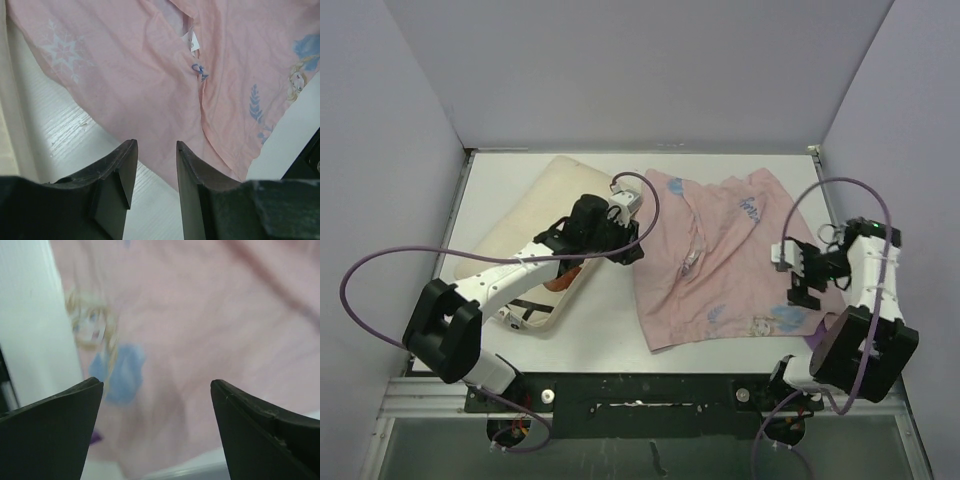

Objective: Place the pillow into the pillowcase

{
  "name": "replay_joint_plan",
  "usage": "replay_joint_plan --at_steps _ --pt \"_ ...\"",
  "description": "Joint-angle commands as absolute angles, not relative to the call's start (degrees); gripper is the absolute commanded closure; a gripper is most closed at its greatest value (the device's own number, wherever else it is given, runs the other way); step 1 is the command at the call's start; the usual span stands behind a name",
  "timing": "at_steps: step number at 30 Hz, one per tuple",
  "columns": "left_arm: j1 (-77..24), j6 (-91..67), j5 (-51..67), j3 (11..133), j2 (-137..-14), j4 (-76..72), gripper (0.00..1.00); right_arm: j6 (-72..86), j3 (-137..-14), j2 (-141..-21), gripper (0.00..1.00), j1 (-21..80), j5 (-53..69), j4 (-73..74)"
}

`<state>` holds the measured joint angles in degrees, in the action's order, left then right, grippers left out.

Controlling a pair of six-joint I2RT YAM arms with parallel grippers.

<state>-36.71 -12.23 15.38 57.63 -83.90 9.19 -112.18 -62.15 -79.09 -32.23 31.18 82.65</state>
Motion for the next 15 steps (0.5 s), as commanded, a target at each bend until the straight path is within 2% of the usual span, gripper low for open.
replay_joint_plan --at_steps 1,4,6,9,12,13,15 --pt "-36.78 -14.18 19.51 63.91 -88.36 7.12 0.65 -80.09 -64.26 -76.71 0.07 -8.29 47.63 69.06" --pt "-36.98 -15.09 20.38 64.79 -88.58 7.31 0.66 -52.73 -66.60 -82.44 0.08 3.58 54.64 54.72" --pt "-36.99 -15.38 18.56 65.05 -87.31 8.94 0.66 -34.27 -66.52 -84.44 0.09 7.93 54.73 40.24" --pt "-36.89 -14.73 13.01 63.26 -83.11 10.84 0.65 -17.81 -68.39 -88.97 0.10 11.66 44.46 31.27" --pt "-36.47 -14.93 8.21 58.95 -77.26 8.46 0.61 -10.49 -71.85 -94.32 0.11 11.74 33.47 28.74" --pt "-36.11 -15.61 6.61 58.03 -75.14 8.21 0.57 -8.84 -73.38 -96.08 0.11 11.71 30.90 28.61" --pt "-34.50 -18.41 4.05 56.03 -70.30 7.52 0.38 -6.66 -76.64 -99.68 0.13 11.72 27.67 28.64"
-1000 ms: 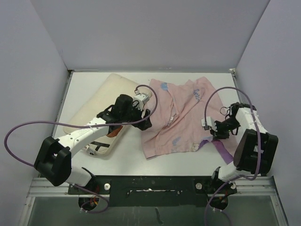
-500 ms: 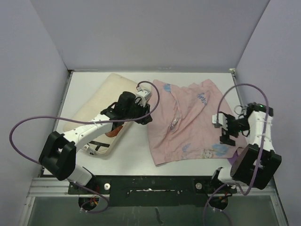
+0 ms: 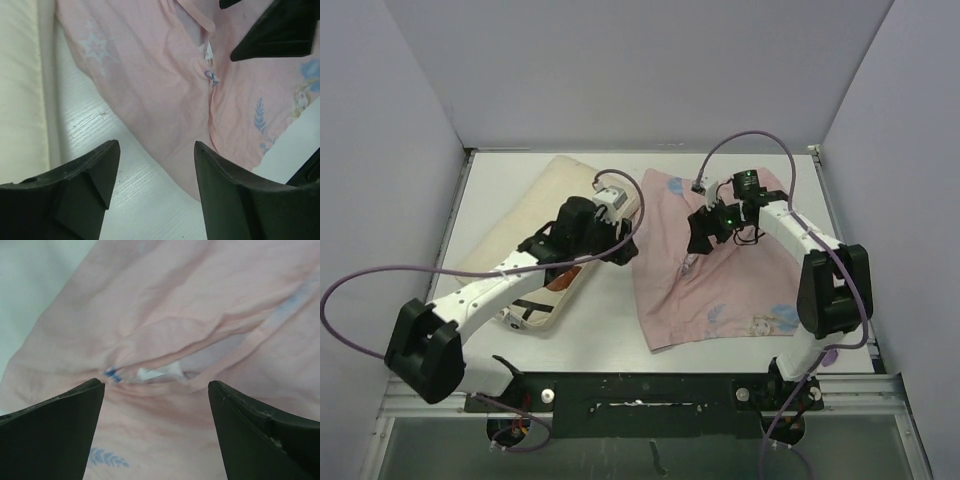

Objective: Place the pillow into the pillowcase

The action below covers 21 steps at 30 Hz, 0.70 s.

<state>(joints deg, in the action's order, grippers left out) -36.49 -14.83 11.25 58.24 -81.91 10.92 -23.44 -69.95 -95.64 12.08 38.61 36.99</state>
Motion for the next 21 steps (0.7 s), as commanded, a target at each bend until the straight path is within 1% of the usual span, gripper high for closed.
replay_joint_plan --at_steps 1,2,3,5,7,8,9,11,12,13,17,21 --pt "-33.29 -20.00 3.36 54.42 -67.78 6.07 0.26 -6.12 -78.23 -101.44 0.14 11.76 27.19 28.65" --pt "-32.01 -22.18 3.06 52.54 -65.14 4.09 0.12 -5.92 -79.77 -103.36 0.16 11.90 26.83 28.66" --pt "-30.56 -24.48 3.09 50.62 -62.81 1.86 0.04 -5.89 -81.27 -105.21 0.18 12.01 26.32 28.57" --pt "-27.76 -28.04 5.25 47.78 -59.33 -2.04 0.02 -6.26 -83.76 -109.45 0.25 12.19 24.45 28.52" --pt "-27.04 -28.64 6.52 47.94 -58.90 -1.36 0.03 -7.44 -85.55 -112.32 0.33 12.35 22.62 28.64" --pt "-27.18 -28.57 7.33 48.98 -60.14 0.13 0.08 -8.15 -86.19 -113.39 0.39 12.43 21.86 28.54" --pt "-27.57 -28.68 8.82 49.88 -61.64 1.30 0.14 -8.65 -86.46 -114.24 0.43 12.33 20.83 28.42" --pt "-28.91 -29.76 11.51 51.20 -65.46 2.25 0.32 -9.62 -86.88 -115.51 0.52 12.22 19.27 28.19" --pt "-30.13 -30.46 12.41 51.62 -67.82 2.14 0.39 -9.82 -86.83 -115.91 0.55 12.09 18.65 27.72" --pt "-31.65 -30.72 12.87 52.24 -70.18 1.85 0.43 -9.84 -86.77 -116.23 0.59 11.98 18.21 27.14" --pt "-39.19 -28.43 13.67 57.03 -80.48 2.35 0.45 -9.80 -86.84 -117.10 0.70 12.02 17.34 26.29" --pt "-41.74 -25.64 17.00 63.48 -90.15 5.60 0.45 -9.53 -86.70 -116.39 0.86 12.10 18.76 27.00"
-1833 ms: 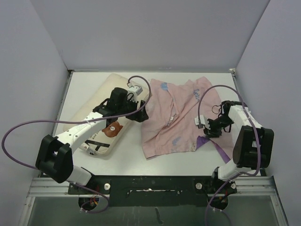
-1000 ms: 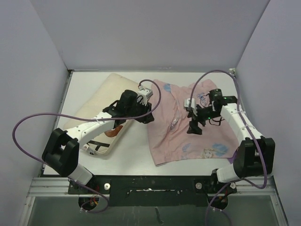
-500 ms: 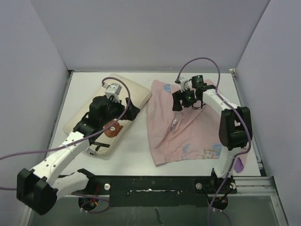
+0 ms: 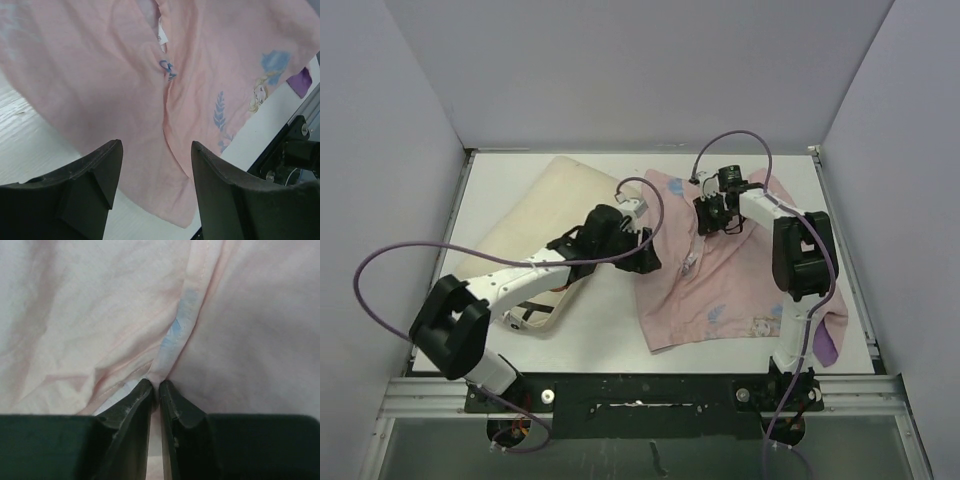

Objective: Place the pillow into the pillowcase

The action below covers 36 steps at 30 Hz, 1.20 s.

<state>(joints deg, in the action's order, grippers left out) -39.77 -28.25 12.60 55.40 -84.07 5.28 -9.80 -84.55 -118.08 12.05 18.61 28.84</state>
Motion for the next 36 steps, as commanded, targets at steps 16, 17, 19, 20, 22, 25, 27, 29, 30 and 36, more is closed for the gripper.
replay_joint_plan --at_steps 16,17,19,20,22,25,27,29,30,36 --pt "-42.49 -24.17 30.00 78.75 -116.66 1.42 0.84 -18.73 -88.68 -104.48 1.00 11.05 62.73 41.25" --pt "-42.52 -24.39 30.71 79.71 -117.69 1.22 0.85 -17.89 -88.60 -104.24 1.00 10.98 63.50 40.71" --pt "-42.54 -25.33 31.67 80.61 -119.33 0.29 0.85 -15.88 -88.62 -103.81 1.00 10.71 64.32 39.49" --pt "-42.56 -25.89 32.15 80.61 -120.00 -0.54 0.85 -14.66 -88.63 -103.76 1.00 10.49 64.29 38.62" --pt "-42.33 -28.15 35.59 79.12 -120.88 -5.48 0.84 -11.24 -88.40 -103.92 1.00 9.50 64.56 36.23" --pt "-41.82 -33.41 36.65 72.79 -119.32 -19.47 0.79 -1.13 -87.08 -104.31 1.00 7.47 66.88 28.88" --pt "-41.40 -33.45 35.10 68.96 -116.65 -23.96 0.69 7.56 -85.08 -104.06 1.00 6.38 69.48 22.75" --pt "-40.60 -31.51 32.40 66.28 -113.34 -23.79 0.59 11.25 -83.86 -103.58 1.00 6.21 71.42 19.26" --pt "-39.95 -30.75 31.56 65.09 -111.67 -23.54 0.57 12.50 -83.19 -103.35 1.00 6.27 72.20 17.77" --pt "-35.79 -25.23 25.29 58.48 -98.79 -19.86 0.51 11.36 -81.59 -103.95 1.00 7.25 67.47 19.75"
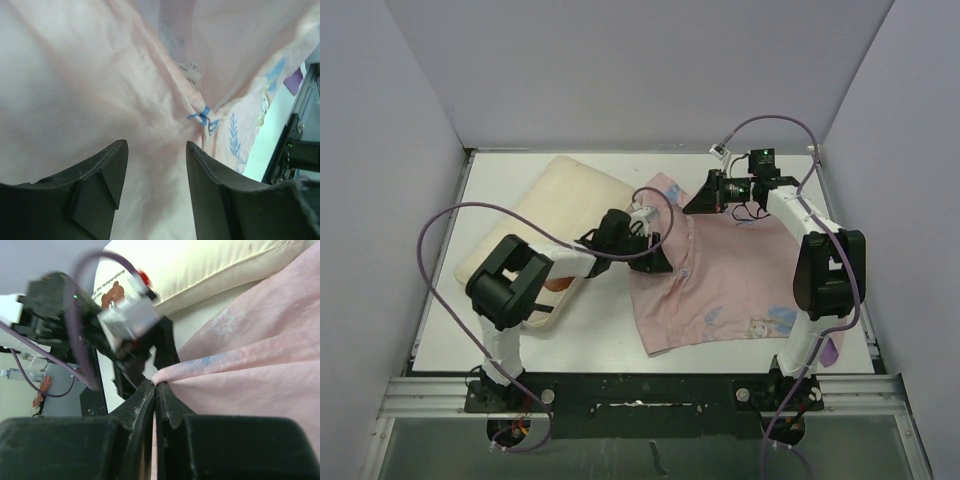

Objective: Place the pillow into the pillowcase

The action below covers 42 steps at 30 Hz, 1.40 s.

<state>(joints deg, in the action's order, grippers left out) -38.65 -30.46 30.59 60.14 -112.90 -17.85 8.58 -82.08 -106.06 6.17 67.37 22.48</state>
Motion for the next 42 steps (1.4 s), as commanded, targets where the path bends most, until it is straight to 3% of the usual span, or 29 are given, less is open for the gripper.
replay_joint_plan --at_steps 1,5,8,15,19,33,42 --pt "-35.71 -22.02 22.61 58.13 -95.60 -16.66 0.49 11.32 -81.49 -104.16 1.00 7.52 66.00 20.23" --pt "-35.09 -8.62 10.55 57.81 -82.11 -2.60 0.27 9.23 -81.92 -104.81 1.00 10.13 61.72 22.43" --pt "-31.76 -4.19 5.47 59.07 -75.11 10.34 0.19 5.46 -83.34 -106.44 0.92 12.47 57.28 25.67" --pt "-24.99 -2.22 -7.65 64.12 -73.25 39.59 0.13 -16.11 -92.66 -107.64 0.44 13.54 53.90 38.51" --pt "-24.61 -3.94 -8.45 65.99 -77.36 42.48 0.13 -26.13 -97.34 -107.82 0.27 13.20 56.88 45.13" --pt "-24.37 -0.70 -13.77 88.68 -103.92 40.54 0.10 -35.46 -97.63 -105.69 0.23 13.23 61.67 50.84" --pt "-21.68 -5.25 -8.19 93.09 -114.24 38.14 0.13 -37.00 -97.18 -106.24 0.22 13.24 62.64 51.35"
